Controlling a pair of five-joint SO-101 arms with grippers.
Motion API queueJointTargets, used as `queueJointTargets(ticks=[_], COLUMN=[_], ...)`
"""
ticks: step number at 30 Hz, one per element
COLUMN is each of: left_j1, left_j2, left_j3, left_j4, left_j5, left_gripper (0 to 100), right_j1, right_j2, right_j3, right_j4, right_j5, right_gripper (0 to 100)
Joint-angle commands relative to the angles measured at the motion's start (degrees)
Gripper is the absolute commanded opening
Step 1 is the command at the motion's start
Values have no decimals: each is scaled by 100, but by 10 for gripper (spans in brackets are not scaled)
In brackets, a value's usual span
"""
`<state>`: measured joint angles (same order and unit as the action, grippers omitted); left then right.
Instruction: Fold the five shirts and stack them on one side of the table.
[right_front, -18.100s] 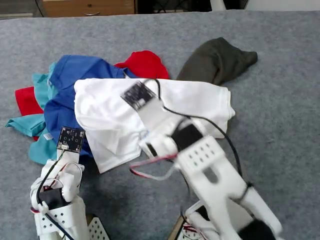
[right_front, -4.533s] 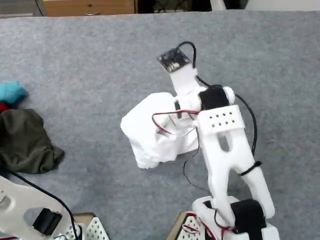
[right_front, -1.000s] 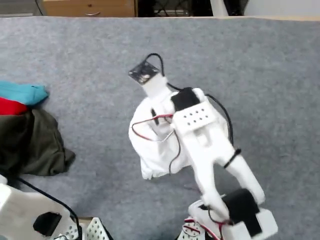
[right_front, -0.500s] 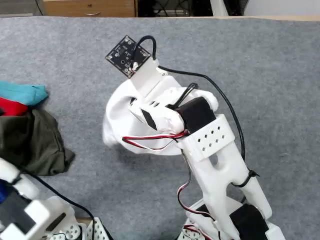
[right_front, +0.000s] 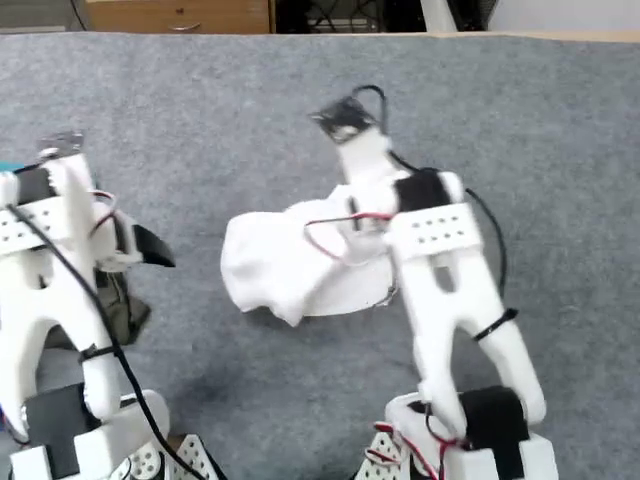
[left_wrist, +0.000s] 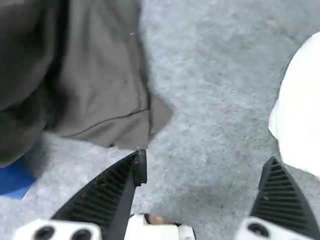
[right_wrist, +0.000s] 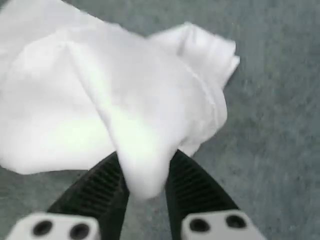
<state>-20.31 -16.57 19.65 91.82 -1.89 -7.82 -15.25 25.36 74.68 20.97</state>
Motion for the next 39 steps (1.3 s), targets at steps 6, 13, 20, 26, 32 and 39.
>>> queueJointTargets(ticks=[6,13,20,26,32,39], left_j1=[180,119,-207,-154,-207,-576], left_j2=[-149,-149,53,1020,1424,1468], left_j3=[-13,-22,-576,-1367,-1640,-1244], left_j4=[-976,-1547,-1679,-1284,-967,-1407], left_j5=[97,97,237,958,1266,378], left_gripper=[355,357,356,354,354,354], right_j1=[2022,2532,2066,730,-923,-1864], right_j2=[602,681,681,743,980,2448], right_j3=[13,-259,-2185,-3073,-2527,-2677], right_j4=[1090,1820,2585,2242,1046,308], right_j5=[2110,3349,3429,3411,3253,3332], right_gripper=[64,319,341,120,50,109])
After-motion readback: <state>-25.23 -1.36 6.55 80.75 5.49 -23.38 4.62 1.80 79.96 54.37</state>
